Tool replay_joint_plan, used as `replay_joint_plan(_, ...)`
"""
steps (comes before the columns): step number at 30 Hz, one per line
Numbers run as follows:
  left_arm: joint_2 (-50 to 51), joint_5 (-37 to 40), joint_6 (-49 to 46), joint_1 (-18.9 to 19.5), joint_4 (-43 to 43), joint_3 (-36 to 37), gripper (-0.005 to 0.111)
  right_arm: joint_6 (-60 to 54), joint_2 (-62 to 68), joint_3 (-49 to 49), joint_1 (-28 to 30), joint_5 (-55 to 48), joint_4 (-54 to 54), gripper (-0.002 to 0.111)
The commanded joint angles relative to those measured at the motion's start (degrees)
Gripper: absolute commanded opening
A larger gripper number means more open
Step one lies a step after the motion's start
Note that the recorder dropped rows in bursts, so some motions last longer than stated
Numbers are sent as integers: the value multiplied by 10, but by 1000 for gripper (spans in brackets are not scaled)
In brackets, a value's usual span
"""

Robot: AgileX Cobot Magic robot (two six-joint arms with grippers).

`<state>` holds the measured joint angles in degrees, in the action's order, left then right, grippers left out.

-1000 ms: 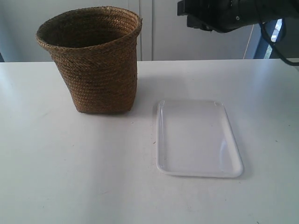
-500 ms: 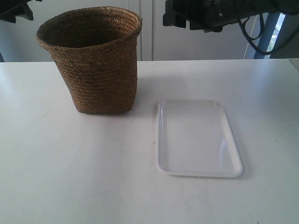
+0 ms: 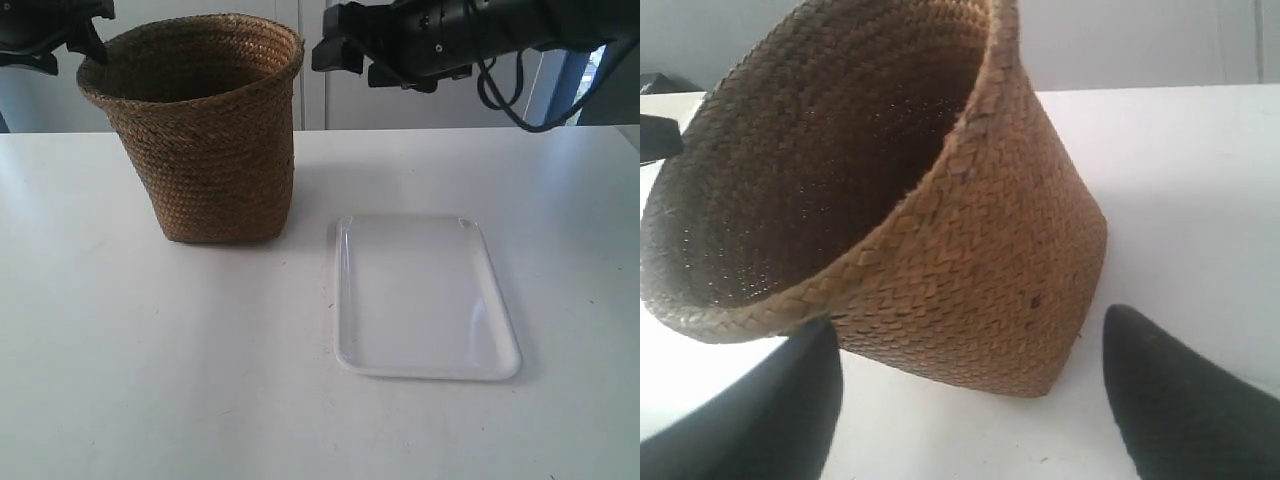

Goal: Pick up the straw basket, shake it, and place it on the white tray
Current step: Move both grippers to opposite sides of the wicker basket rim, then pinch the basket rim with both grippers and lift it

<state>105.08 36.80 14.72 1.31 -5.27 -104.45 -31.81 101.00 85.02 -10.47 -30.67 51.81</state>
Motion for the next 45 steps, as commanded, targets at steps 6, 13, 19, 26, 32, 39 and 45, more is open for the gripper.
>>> replay_joint_plan(6, 13, 9, -3, -3, -2, -3, 64, -14, 13, 32, -57, 38, 12, 68)
replay_joint_plan(13, 14, 9, -8, -3, -2, -3, 64, 13, 43, 53, -78, 115, 40, 68)
replay_joint_plan(19, 16, 6, -17, -3, -2, -3, 64, 24, 68, 56, -78, 166, 45, 68)
replay_joint_plan(26, 34, 3, -17, -3, -2, -3, 64, 24, 101, 58, -78, 188, 47, 68)
replay_joint_plan(32, 46, -15, -17, -3, -13, -3, 64, 24, 114, 59, -78, 207, 53, 68)
replay_joint_plan(39, 52, -56, -17, -4, -32, -3, 64, 24, 141, 88, -78, 225, 77, 68)
replay_joint_plan(45, 76, -57, -15, -4, -49, -3, 64, 24, 174, 148, -78, 206, 93, 63)
